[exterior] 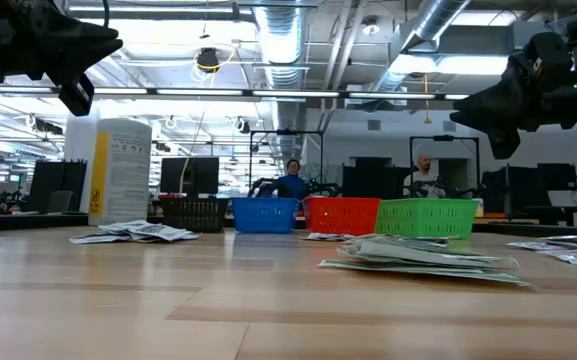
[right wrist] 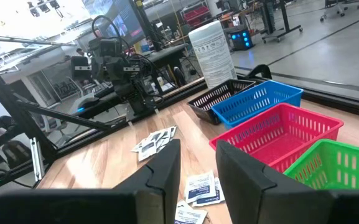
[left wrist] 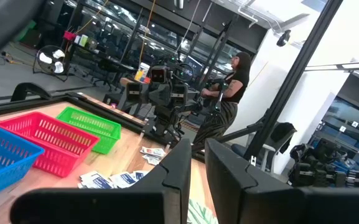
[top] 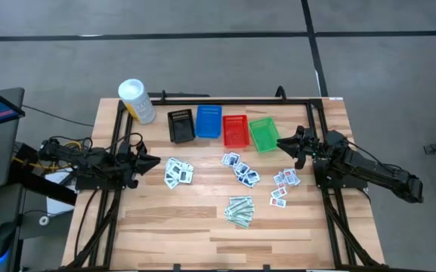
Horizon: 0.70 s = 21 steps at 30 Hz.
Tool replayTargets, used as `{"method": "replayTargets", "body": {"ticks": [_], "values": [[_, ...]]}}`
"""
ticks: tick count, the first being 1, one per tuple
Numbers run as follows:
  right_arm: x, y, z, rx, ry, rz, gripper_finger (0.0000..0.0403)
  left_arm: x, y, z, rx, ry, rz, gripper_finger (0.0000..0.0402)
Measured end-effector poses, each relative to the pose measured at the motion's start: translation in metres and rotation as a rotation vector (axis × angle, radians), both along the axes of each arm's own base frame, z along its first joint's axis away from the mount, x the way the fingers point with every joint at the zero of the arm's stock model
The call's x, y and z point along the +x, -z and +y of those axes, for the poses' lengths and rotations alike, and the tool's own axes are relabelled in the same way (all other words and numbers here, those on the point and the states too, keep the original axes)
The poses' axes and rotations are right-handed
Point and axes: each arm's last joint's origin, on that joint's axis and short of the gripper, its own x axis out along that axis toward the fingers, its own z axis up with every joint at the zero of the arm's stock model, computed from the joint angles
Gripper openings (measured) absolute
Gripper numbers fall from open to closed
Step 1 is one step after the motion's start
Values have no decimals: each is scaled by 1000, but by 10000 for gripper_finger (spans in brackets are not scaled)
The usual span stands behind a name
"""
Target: Pick & Place First Aid Supplies
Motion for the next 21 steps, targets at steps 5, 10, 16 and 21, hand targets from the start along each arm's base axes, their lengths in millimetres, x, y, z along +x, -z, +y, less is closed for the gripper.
{"method": "replayTargets", "body": {"ticks": [5,10,16,21], "values": [[0,0,0,0,0,0,98,0,0,0,0,0,0,48],[0,0,0,0,0,1,98,0,0,0,0,-1,0,48],[0,0,0,0,0,0,98,0,0,0,0,0,0,48],[0,-2,-1,-79,30,0,98,0,-1,0,-2,0,-5,48]]}}
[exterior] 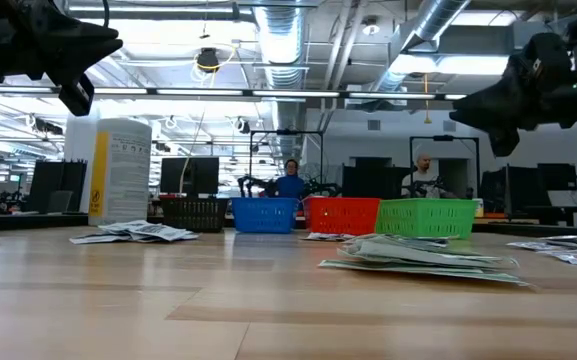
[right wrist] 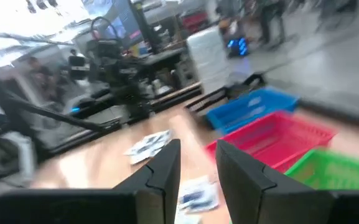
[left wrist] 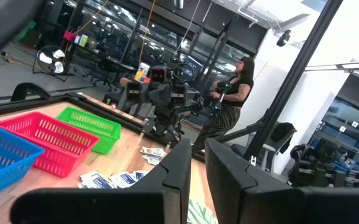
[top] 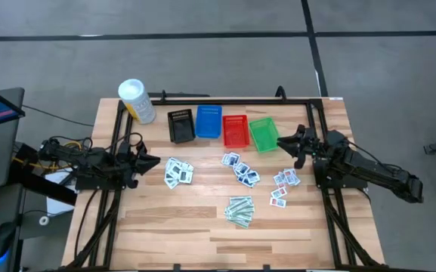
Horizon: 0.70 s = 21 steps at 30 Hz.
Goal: Pick & Place First Aid Supplies
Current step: Put the gray pad into the black bin
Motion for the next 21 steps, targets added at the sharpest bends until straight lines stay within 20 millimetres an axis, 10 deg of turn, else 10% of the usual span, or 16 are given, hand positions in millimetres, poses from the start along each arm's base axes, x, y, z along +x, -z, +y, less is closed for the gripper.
{"method": "replayTargets", "body": {"ticks": [21], "values": [[-14,-52,3,-297,145,-500,98,-6,-20,3,-83,-21,-211,48]]}}
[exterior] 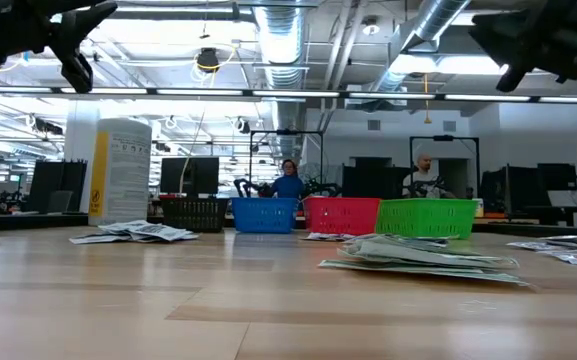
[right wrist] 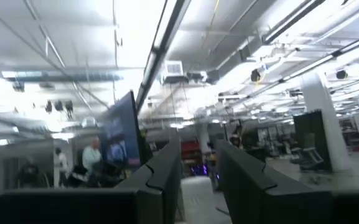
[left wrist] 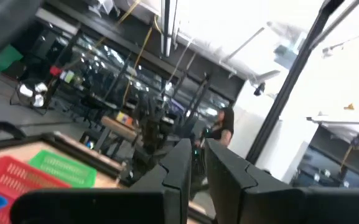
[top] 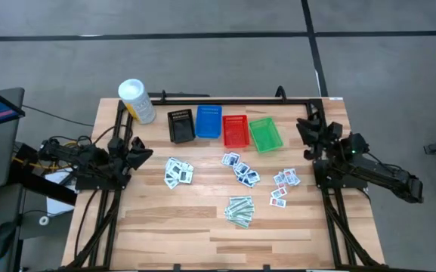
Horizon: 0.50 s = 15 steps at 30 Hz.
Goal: Pick & Place First Aid Supplies
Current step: Put the gray pad into the black bin
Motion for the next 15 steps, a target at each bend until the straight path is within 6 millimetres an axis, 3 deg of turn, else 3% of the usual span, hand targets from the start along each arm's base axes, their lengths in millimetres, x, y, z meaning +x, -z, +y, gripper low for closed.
{"method": "replayTargets", "body": {"ticks": [8,15], "values": [[1,1,0,45,-50,3,98,6,4,-2,138,-62,71,48],[15,-19,-4,14,-40,289,98,17,6,-4,306,-114,175,48]]}}
